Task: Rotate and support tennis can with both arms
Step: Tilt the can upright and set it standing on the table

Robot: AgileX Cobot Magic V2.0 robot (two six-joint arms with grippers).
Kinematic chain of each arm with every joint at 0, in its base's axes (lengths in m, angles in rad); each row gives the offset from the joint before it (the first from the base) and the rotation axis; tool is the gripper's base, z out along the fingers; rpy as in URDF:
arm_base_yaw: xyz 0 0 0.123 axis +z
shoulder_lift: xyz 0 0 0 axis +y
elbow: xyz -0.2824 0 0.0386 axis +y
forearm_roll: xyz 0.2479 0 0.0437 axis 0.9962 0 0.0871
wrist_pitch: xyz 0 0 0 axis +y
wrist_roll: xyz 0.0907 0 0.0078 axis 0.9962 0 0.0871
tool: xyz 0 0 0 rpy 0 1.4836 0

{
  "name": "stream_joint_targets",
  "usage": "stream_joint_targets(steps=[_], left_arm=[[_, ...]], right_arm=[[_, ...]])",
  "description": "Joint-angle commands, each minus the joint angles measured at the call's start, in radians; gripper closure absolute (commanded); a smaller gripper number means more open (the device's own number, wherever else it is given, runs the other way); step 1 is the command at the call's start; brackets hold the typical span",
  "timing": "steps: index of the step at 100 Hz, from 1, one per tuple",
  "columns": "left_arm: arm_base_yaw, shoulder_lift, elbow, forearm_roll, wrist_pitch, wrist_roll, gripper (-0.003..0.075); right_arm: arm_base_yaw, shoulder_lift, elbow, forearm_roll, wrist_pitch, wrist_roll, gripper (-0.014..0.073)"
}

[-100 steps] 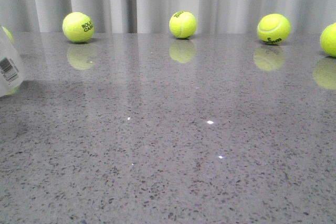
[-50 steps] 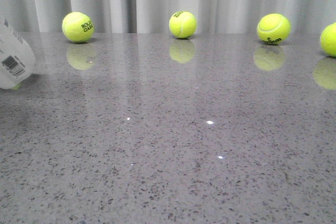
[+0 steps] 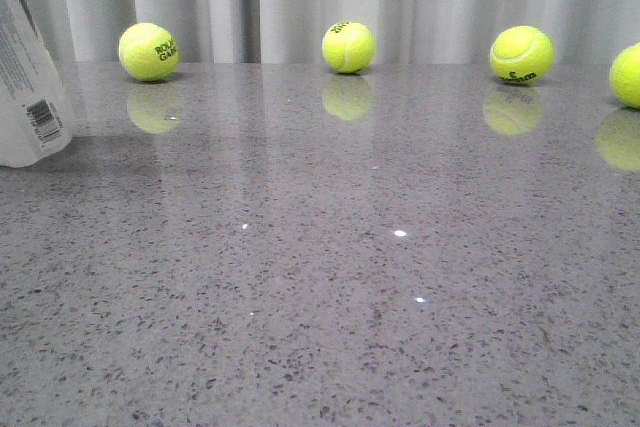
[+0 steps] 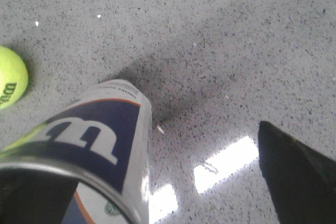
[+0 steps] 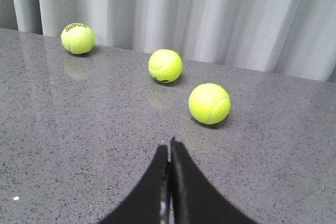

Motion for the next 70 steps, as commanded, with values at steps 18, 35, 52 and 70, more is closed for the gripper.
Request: stream_joint_targets(steps=[18,35,52,70], left_arm=[[0.003,0.023,-0.115,-0.014,-0.049,0.000,0.0081],[0.003,0.023,-0.140,-0.014,-0.057,0.000,0.0081],[0.003,0.017,-0.154,-0.012,-0.068,0.000,0.0081],[0.003,-0.014,-0.154,-0.009,-0.095,0.000,0.0081]], right_arm=[[-0.003,0.003,-0.026,-0.006,-0.087,0.001,0.0659],[-0.003,0.003,-0.026,-0.006,-0.087,0.001,0.0659],[-0.003,0.003,-0.026,-0.006,-0.087,0.001,0.0659],[-0.003,0.003,-0.026,-0.006,-0.087,0.001,0.0659]])
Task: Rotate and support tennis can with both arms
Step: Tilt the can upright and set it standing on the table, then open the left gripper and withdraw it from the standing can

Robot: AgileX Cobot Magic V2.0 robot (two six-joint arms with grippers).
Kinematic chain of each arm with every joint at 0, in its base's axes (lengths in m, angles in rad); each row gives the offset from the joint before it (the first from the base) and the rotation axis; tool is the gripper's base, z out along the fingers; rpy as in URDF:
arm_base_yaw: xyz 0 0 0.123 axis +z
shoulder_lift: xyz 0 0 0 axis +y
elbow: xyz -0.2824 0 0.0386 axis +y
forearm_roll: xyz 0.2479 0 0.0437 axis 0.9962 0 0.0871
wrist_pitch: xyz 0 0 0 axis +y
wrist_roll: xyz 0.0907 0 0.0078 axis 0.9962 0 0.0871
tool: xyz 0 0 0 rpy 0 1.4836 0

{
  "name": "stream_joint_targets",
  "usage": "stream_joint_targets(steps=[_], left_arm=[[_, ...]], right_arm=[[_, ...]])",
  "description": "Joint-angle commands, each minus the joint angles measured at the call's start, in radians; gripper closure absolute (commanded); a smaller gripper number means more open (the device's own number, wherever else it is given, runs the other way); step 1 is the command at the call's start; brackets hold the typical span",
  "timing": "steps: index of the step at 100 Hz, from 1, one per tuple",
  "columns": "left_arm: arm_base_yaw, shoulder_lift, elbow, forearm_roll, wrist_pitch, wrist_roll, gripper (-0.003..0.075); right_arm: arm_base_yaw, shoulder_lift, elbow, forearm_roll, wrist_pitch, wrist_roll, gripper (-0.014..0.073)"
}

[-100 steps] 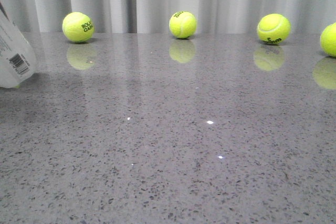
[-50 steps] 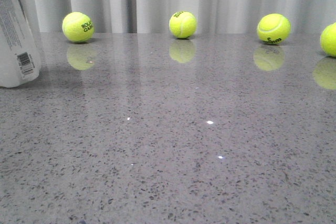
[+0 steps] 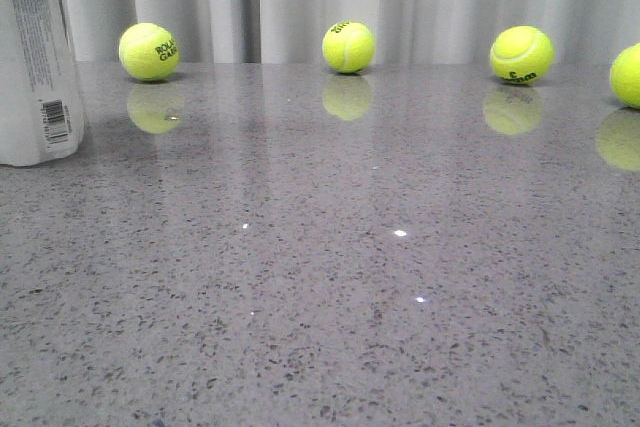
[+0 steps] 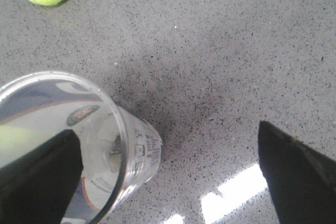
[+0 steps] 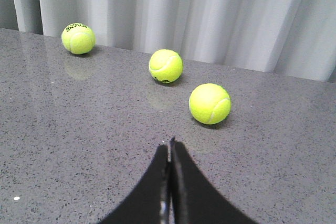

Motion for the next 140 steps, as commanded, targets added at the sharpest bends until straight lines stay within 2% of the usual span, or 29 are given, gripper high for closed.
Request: stream_joint_targets(steps=[1,24,43,91,116,127,140], left_arm=[[0.003,-0.058,-0.034,-0.009,-0.071,-0.002,0.0081],[0.003,-0.159,-0.025,-0.007,-0.113,-0.034,0.0081],[0.003,-0.302,0.105,-0.007,-0.201,-0.066,0.0081],[0.003,-0.819,0.816,0.058,-0.727,-0.239,0.0081],[0.003,-0.983,1.113,0.055,-0.930,-0.243,0.0089],[0.003,-0.989,1.165,0.055,-0.978,-0.243,0.0178],[0.003,-0.989,1.181,0.055,-1.014,-0.243,0.0395]], right_arm=[[-0.003,0.003,-0.026,-0.006,-0.087,0.001,0.0659],[-0.003,0.003,-0.026,-0.006,-0.087,0.001,0.0659],[-0.003,0.003,-0.026,-0.006,-0.087,0.001,0.0659],[-0.003,0.003,-0.026,-0.006,-0.087,0.001,0.0659],[-0.003,0.003,-0.026,-0.006,-0.087,0.001,0.0659],[-0.003,0.003,-0.026,-0.006,-0.087,0.001,0.0659],[-0.003,0.003,-0.026,-0.006,-0.087,0.001,0.0659]])
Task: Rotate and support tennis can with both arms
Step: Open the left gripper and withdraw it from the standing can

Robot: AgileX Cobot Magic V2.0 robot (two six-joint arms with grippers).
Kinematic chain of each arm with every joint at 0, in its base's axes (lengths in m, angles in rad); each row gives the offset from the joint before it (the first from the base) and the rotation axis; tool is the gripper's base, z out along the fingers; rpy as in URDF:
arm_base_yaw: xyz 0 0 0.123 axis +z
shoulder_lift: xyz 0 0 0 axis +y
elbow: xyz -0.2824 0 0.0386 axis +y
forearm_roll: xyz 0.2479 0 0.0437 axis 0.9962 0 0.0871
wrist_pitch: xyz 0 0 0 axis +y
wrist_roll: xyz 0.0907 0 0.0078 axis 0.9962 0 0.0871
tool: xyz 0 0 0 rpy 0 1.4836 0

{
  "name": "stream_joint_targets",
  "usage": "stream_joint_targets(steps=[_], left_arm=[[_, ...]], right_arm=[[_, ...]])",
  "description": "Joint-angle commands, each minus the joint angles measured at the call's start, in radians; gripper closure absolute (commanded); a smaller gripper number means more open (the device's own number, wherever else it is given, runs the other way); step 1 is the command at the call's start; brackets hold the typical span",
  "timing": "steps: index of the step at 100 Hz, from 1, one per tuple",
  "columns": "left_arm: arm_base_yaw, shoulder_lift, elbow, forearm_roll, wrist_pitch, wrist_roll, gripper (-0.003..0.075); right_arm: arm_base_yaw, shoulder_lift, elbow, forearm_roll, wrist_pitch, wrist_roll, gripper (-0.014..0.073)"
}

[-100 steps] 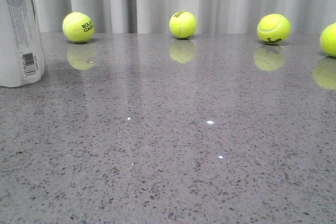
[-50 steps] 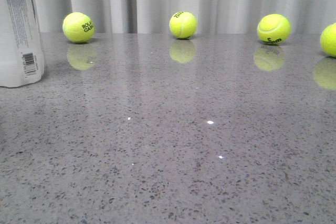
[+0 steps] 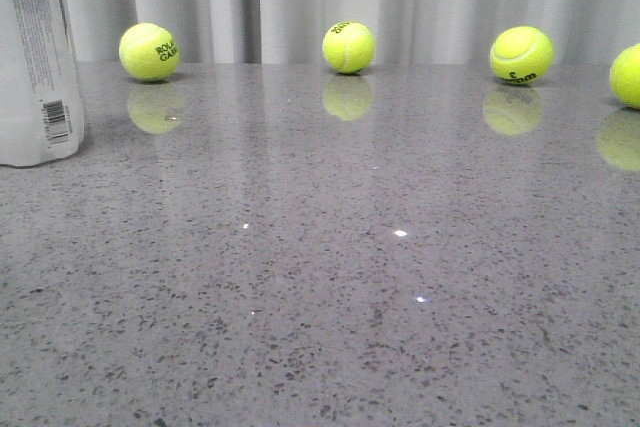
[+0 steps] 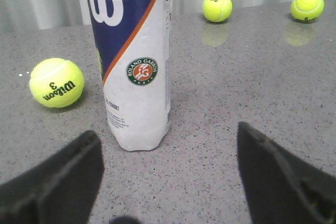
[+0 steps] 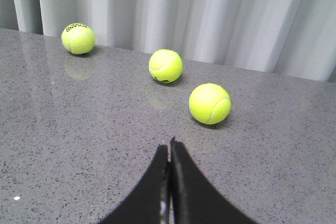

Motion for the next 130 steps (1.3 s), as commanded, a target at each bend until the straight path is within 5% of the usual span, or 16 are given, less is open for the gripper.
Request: stream_joint_targets(steps=[1,16,105,130], left_arm=[[0.003,0.002,-0.021,-0.003,-0.122,-0.012,0.0424],[0.003,0.002,-0.021,-0.003,-0.173,-0.012,0.0745],[0.006,-0.002,0.008,0.057,-0.272,-0.012,0.0741],[0.115,-0.117,0.111,0.068,-0.308,-0.012,0.0741]], right_arm=[[-0.003,0.003,-0.026,-0.006,-0.087,0.001,0.0659],[-0.003,0.003,-0.026,-0.006,-0.087,0.001,0.0659],[-0.003,0.003,-0.026,-0.006,-0.087,0.001,0.0659],[-0.003,0.003,-0.026,-0.006,-0.087,0.001,0.0659]])
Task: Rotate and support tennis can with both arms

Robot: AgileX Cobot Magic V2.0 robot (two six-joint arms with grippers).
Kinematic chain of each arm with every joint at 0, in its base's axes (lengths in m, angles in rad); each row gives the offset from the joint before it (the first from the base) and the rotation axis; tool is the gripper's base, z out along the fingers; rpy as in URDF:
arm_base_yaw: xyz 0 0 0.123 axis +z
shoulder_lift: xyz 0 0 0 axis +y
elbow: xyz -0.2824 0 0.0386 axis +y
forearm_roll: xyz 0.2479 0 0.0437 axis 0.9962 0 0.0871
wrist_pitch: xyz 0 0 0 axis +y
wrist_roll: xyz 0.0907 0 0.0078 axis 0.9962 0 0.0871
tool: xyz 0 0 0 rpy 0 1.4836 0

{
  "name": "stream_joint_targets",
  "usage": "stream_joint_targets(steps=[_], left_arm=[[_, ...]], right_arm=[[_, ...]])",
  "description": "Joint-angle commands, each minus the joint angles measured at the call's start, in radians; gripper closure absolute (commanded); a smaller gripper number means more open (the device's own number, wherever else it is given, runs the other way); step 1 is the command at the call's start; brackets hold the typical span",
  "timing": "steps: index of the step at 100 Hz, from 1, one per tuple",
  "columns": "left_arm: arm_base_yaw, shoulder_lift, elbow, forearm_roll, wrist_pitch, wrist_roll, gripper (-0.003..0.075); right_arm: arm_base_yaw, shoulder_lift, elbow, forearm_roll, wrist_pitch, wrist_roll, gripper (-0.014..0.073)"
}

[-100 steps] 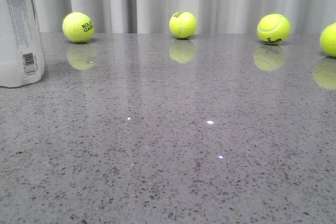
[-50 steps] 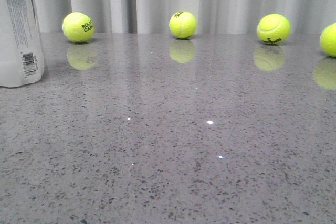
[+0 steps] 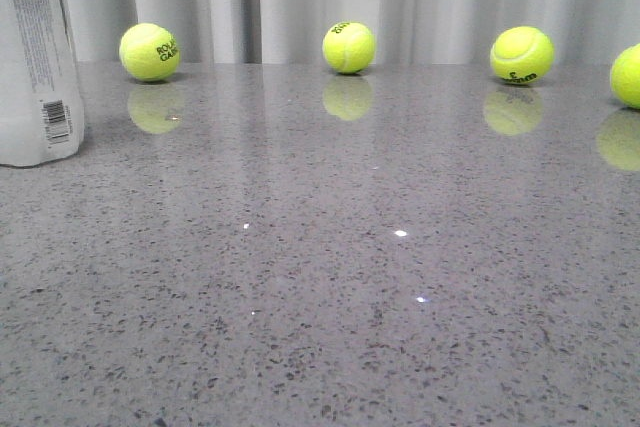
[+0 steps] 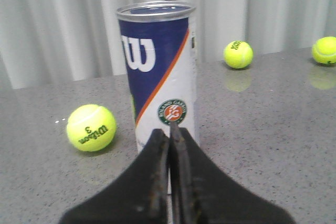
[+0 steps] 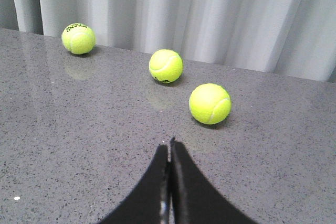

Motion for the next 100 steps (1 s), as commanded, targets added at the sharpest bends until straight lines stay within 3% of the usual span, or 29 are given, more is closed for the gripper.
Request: stream_joint_targets(steps=[1,49,68,83,100], left_arm=[[0.047,-0.043,0.010,0.004,-0.093,-0.010,0.0741],[0.185,-0.414,0.297,0.006,-0.093,-0.010,0.0741],[0.199,-0.408,0.350,0.014,-0.121,-0.010,0.0741],[0.200,-0.408,0.382,0.023,-0.216,-0.010,0.0741],[0.200,-0.408,0.382,0.023,-0.212,-0.010,0.0741]], right_arm=[[-0.003,0.003,-0.026,-0.006,-0.086,0.001,0.0659],[-0.003,0.003,-0.026,-0.006,-0.086,0.001,0.0659],[-0.003,0.004,-0.026,-0.006,-0.087,0.001,0.0660],[-0.003,0.004,-0.026,-0.006,-0.086,0.001,0.0660],[-0.003,0.004,-0.026,-0.006,-0.086,0.001,0.0660]])
